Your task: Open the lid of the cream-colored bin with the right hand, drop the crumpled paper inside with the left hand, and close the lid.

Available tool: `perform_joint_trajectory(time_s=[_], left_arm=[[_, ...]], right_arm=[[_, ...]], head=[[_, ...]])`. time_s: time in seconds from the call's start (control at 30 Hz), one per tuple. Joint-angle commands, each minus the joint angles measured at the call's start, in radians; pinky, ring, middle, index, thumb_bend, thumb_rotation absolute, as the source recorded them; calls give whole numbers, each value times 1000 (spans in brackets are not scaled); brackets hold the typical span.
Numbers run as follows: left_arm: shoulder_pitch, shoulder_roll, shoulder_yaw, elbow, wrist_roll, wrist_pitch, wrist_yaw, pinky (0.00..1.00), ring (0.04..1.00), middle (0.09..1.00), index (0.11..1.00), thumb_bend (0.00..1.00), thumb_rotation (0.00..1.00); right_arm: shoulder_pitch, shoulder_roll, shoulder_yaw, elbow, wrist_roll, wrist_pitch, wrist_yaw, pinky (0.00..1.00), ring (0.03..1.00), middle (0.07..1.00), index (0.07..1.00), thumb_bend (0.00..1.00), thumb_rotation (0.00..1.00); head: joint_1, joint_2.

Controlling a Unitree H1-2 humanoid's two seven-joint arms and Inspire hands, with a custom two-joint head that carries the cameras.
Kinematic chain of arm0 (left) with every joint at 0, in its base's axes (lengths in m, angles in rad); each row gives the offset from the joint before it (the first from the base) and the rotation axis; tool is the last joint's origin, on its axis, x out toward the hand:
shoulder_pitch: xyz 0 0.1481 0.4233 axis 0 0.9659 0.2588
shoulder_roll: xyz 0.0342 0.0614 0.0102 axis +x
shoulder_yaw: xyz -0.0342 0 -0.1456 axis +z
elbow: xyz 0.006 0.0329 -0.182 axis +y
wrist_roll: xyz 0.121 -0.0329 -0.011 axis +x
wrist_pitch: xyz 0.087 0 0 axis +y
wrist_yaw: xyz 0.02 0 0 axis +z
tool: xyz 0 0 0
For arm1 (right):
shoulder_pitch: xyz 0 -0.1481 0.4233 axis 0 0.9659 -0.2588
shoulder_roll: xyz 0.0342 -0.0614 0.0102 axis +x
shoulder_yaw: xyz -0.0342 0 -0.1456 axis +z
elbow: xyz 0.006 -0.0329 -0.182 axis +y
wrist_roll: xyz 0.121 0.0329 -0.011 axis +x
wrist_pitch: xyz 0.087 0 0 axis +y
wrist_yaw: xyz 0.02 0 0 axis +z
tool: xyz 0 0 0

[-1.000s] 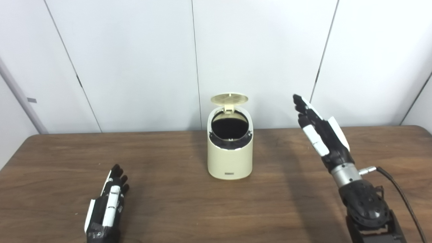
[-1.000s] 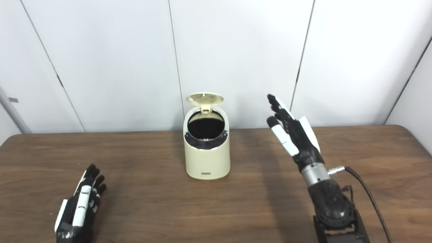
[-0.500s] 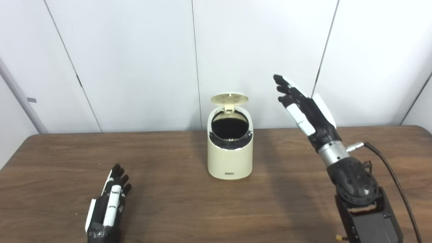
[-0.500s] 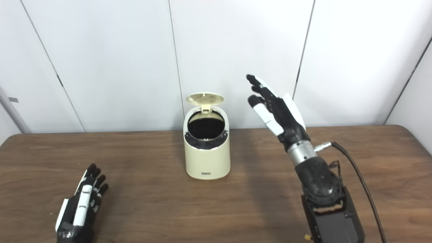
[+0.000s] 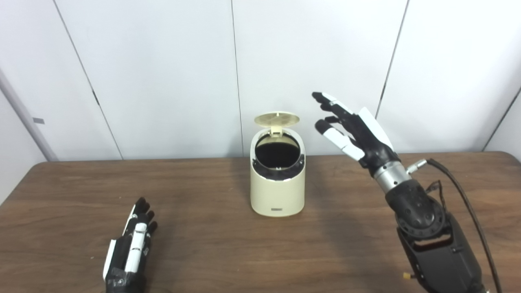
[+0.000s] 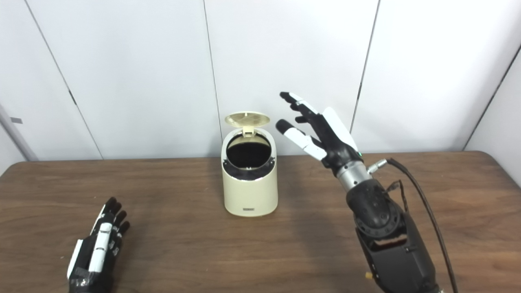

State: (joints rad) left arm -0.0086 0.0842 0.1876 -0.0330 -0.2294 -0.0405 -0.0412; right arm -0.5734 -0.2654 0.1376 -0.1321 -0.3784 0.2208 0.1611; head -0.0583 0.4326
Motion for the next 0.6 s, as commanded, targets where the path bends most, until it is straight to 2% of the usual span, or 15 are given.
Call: perform_joint_trajectory(time_s=[0.0,0.57], left_arm=[[-6,-5,-5,22,-5,-21,-6,981,984,994,1000,456,712],[0,-12,-11,20,9,-19,1,977,983,998,1000,468,723]], right_arm=[[-61,-10,1,-18,-9,-15,5,839,900,914,891,597,1000],[-116,-40,87,16,-89,-32,83,836,900,903,878,534,1000]], head=[[-1,1],[3,7]])
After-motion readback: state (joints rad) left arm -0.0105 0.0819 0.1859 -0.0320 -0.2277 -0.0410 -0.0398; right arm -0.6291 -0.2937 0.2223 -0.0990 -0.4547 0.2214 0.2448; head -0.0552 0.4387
